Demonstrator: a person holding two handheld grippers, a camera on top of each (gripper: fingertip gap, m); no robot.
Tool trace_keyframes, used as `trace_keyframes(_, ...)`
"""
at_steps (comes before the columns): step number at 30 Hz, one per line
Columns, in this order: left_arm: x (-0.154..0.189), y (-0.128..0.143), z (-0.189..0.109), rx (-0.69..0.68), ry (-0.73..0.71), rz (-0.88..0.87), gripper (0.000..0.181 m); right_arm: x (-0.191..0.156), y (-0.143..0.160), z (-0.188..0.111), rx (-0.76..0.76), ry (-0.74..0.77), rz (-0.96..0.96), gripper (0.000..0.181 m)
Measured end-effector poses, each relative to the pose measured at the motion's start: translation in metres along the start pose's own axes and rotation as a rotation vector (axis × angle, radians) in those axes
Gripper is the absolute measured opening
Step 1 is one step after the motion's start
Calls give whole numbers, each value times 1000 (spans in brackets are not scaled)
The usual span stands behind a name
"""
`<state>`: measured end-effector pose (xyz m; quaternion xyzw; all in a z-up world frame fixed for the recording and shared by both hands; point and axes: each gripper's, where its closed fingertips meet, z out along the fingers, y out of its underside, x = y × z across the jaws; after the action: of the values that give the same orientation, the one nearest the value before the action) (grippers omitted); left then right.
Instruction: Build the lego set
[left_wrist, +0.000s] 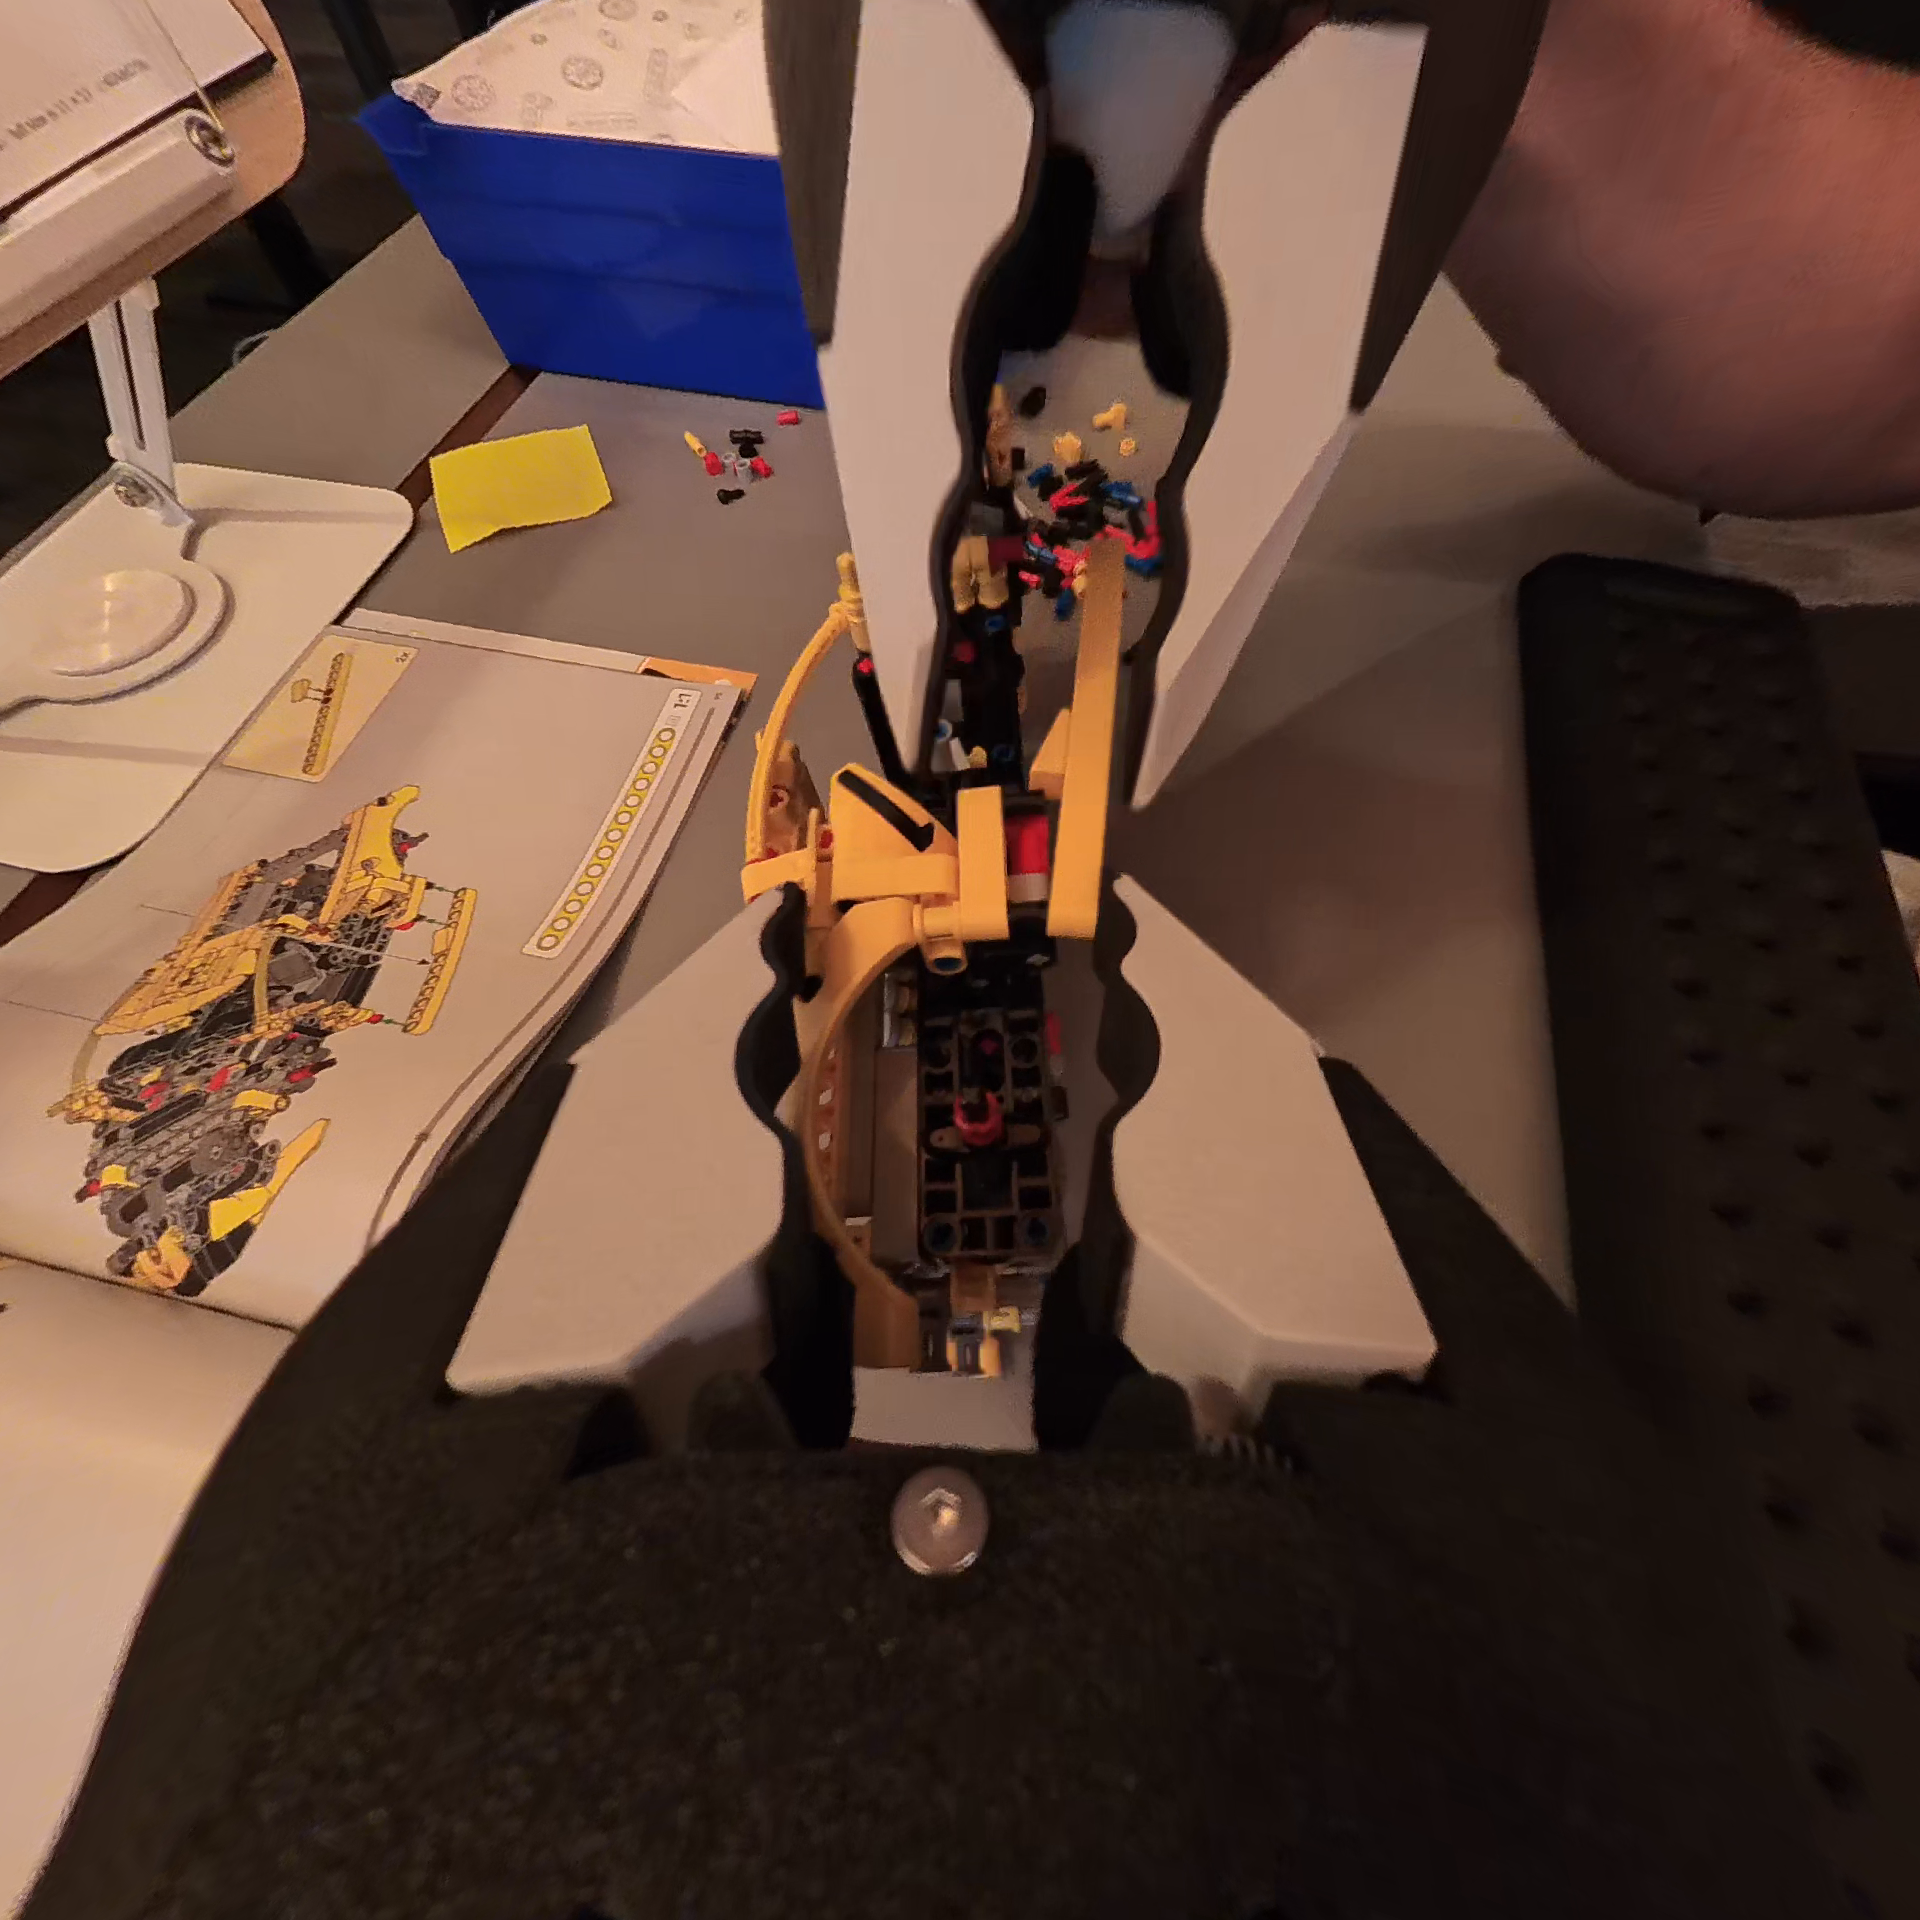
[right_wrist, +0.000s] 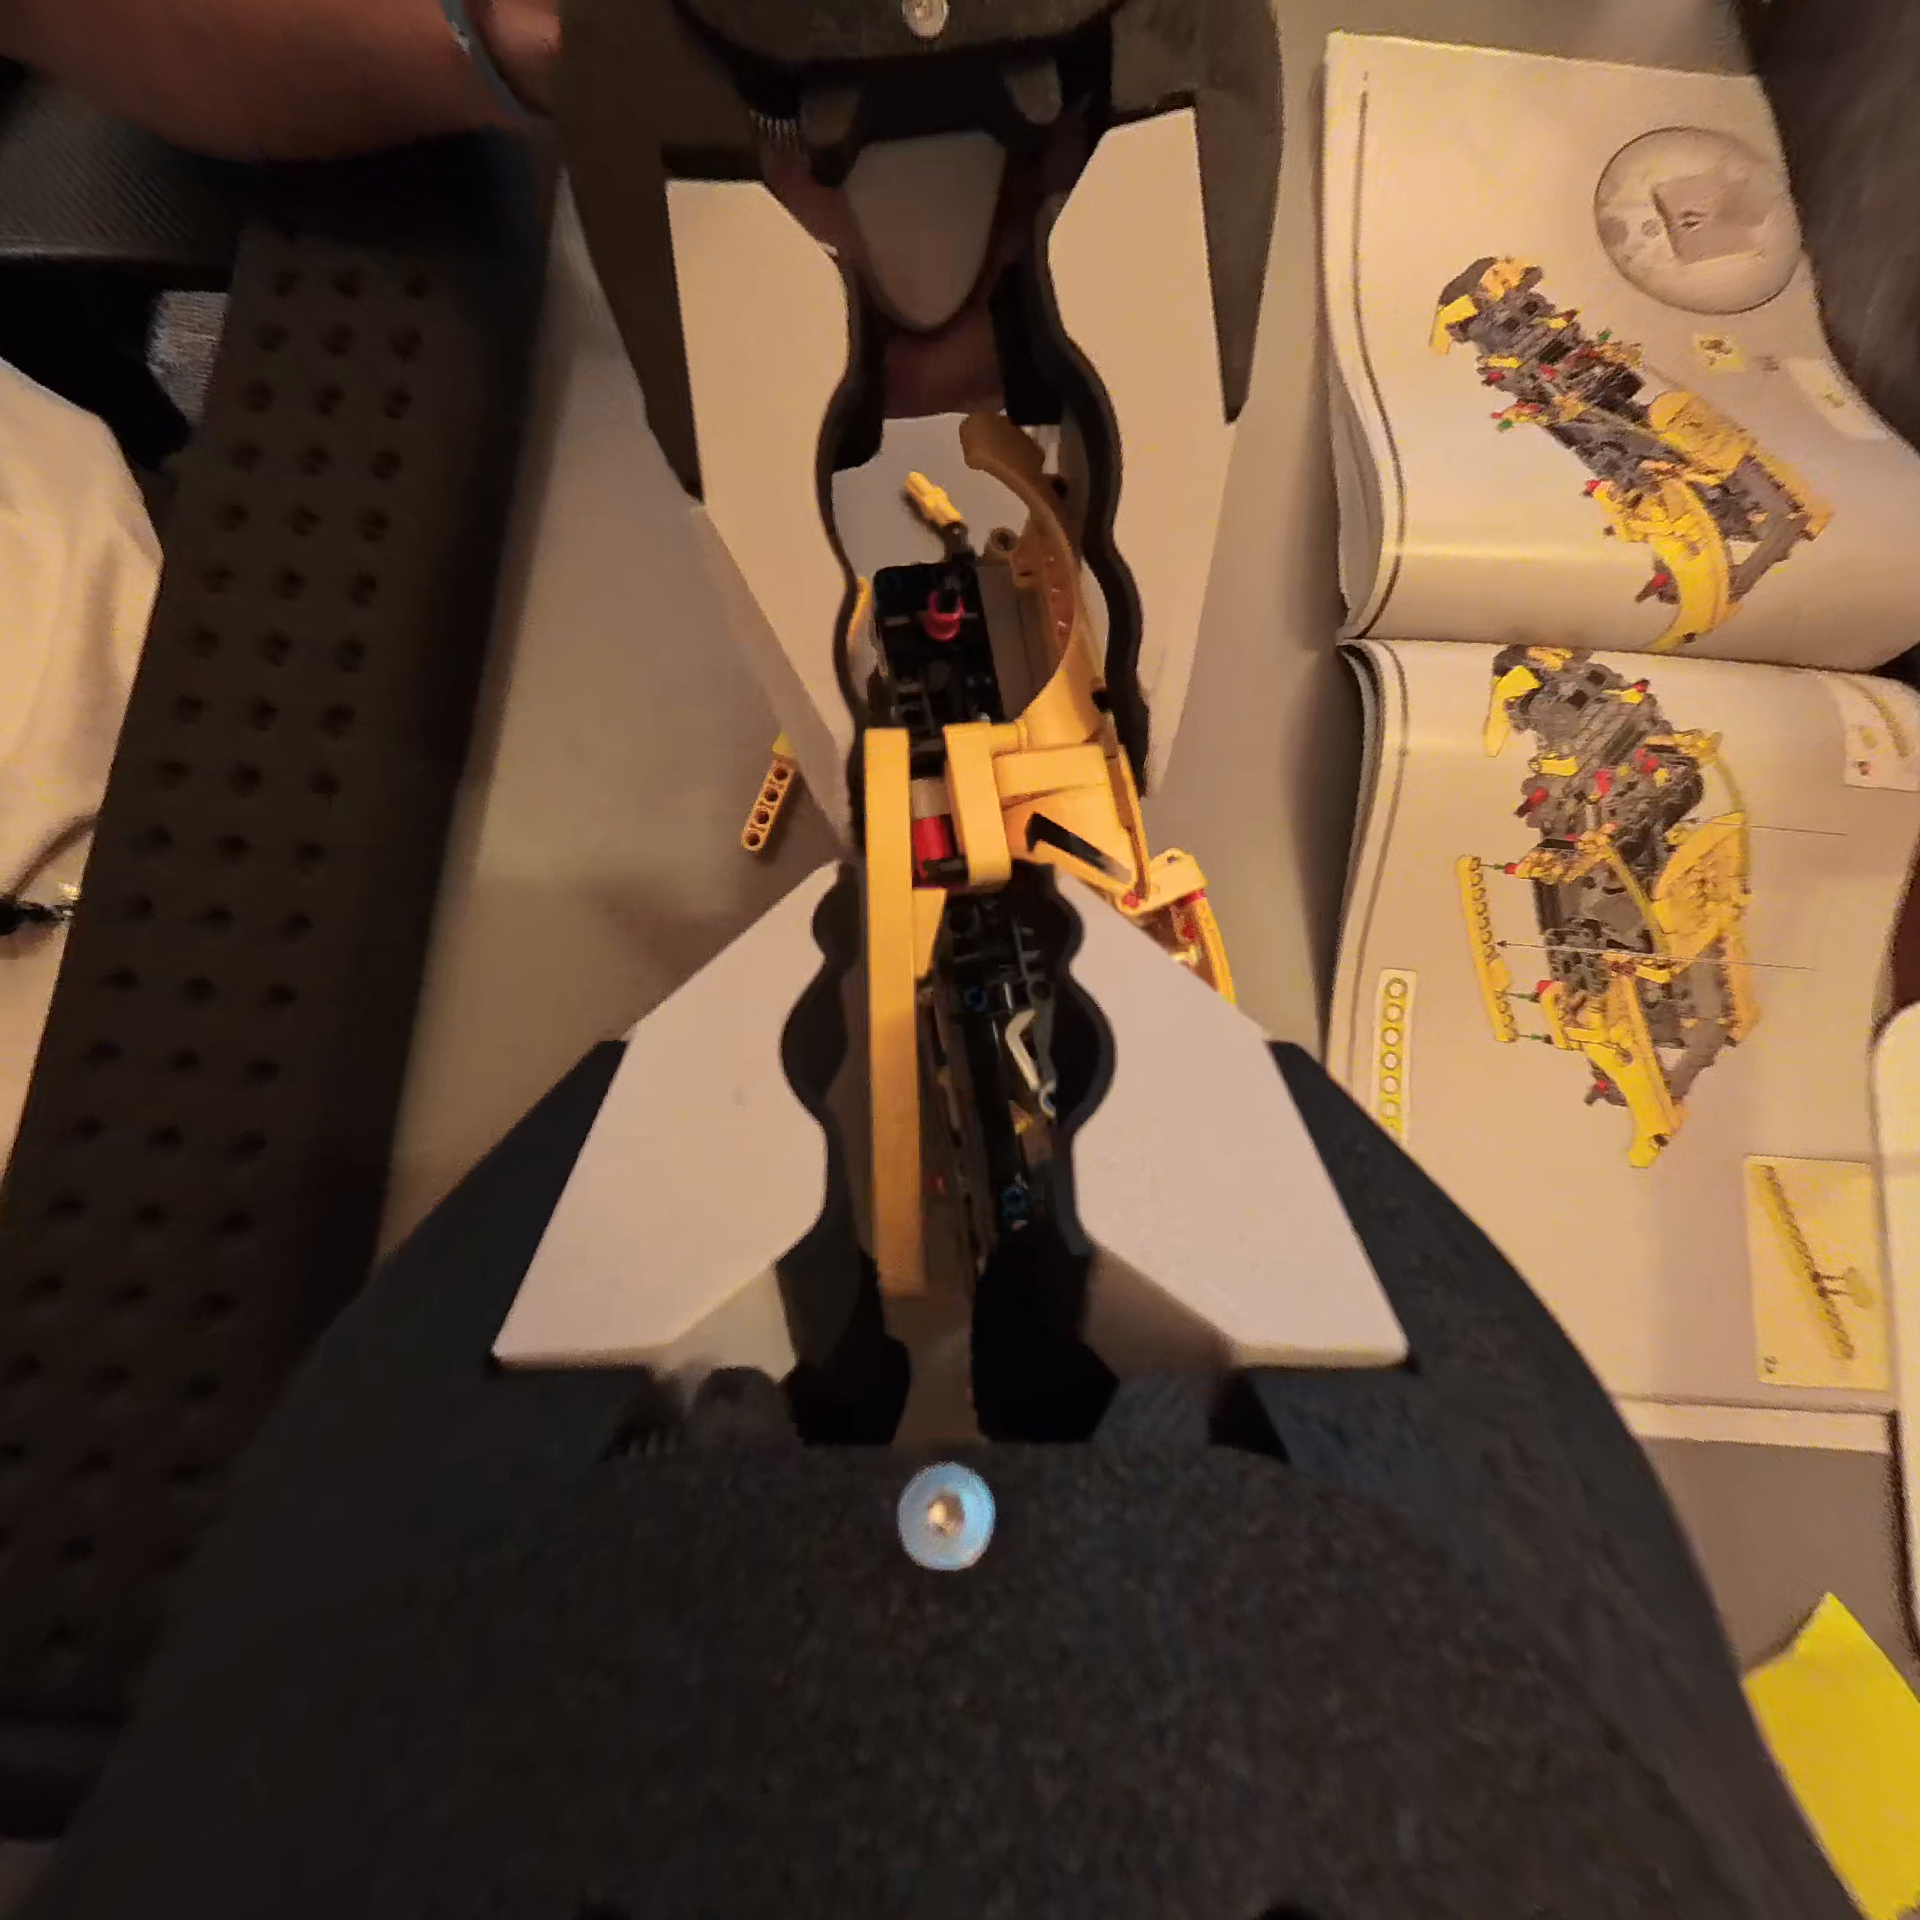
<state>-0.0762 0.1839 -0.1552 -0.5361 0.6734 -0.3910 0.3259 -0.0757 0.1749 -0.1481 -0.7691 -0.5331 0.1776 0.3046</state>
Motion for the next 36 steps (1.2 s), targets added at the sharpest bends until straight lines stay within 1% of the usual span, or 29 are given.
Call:
trace_keyframes(2, 1, 0, 0, -5, -9, 15, 56, -1, 6, -14, 16, 35, -16, 38)
trace_keyframes(5, 2, 0, 0, -11, -14, 6, 56, 10, 31, -41, 7, 136, 8, 38)
trace_keyframes(7, 2, 0, 1, -12, -15, 7, 56, 12, 41, -52, 21, 164, 30, 42)
trace_keyframes(8, 2, 0, 1, -12, -15, 7, 56, 11, 45, -54, 24, 166, 37, 44)
trace_keyframes(11, 2, 0, 1, -10, -14, 3, 56, 10, 52, -49, -1, 181, 14, 72)
trace_keyframes(13, 3, 0, 1, -7, -13, 1, 56, 10, 55, -42, -33, 166, -12, 77)
trace_keyframes(17, 3, 0, 1, -1, -8, 1, 56, 16, 60, -34, -83, 101, -43, 69)
trace_keyframes(18, 3, 0, 1, 0, -9, 2, 56, 15, 59, -34, -83, 69, -44, 63)
trace_keyframes(19, 3, 0, 1, 1, -11, 3, 56, 17, 59, -34, -85, 58, -41, 60)
trace_keyframes(21, 4, -1, 2, 4, -8, 3, 56, 20, 60, -36, -90, 54, -59, 47)
trace_keyframes(25, 4, -1, 2, 7, -22, 7, 56, 21, 61, -37, -111, 43, -95, 46)
trace_keyframes(29, 3, -1, 3, 11, -36, -3, 56, 22, 62, -36, -131, 90, -152, 37)
trace_keyframes(36, 2, -1, 3, 11, -40, 1, 55, 23, 61, -35, -133, 88, -140, 37)
